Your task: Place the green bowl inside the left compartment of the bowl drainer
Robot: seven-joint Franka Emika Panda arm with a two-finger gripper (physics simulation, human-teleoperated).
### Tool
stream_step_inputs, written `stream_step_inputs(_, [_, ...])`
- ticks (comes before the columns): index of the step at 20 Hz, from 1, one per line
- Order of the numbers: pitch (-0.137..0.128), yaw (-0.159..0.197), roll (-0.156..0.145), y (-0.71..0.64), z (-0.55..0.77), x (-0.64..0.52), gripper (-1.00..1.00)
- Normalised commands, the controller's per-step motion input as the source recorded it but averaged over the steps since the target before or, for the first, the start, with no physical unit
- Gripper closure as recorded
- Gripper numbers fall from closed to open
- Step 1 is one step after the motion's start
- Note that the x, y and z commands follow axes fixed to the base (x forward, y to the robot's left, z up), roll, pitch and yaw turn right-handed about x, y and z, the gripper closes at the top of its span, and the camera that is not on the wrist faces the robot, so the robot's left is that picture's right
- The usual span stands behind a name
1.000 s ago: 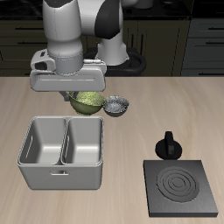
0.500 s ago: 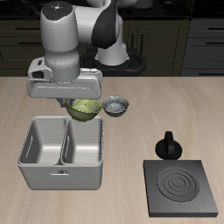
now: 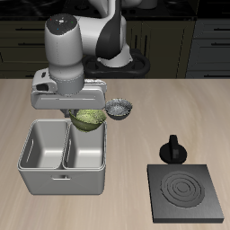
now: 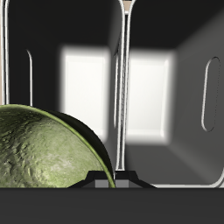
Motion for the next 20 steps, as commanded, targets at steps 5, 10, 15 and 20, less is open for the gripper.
stream_step_inputs(5, [0.037, 0.015, 0.002, -0.03, -0.23, 0.04, 1.00])
stream_step_inputs(10, [0.025, 0.037, -0.021, 0.01, -0.13, 0.00, 1.00])
stream_step_inputs(15, [0.014, 0.039, -0.018, 0.00, 0.02, -0.06, -1.00])
stream_step_inputs(20, [-0.010, 0.011, -0.007, 0.01, 0.07, -0.07, -1.00])
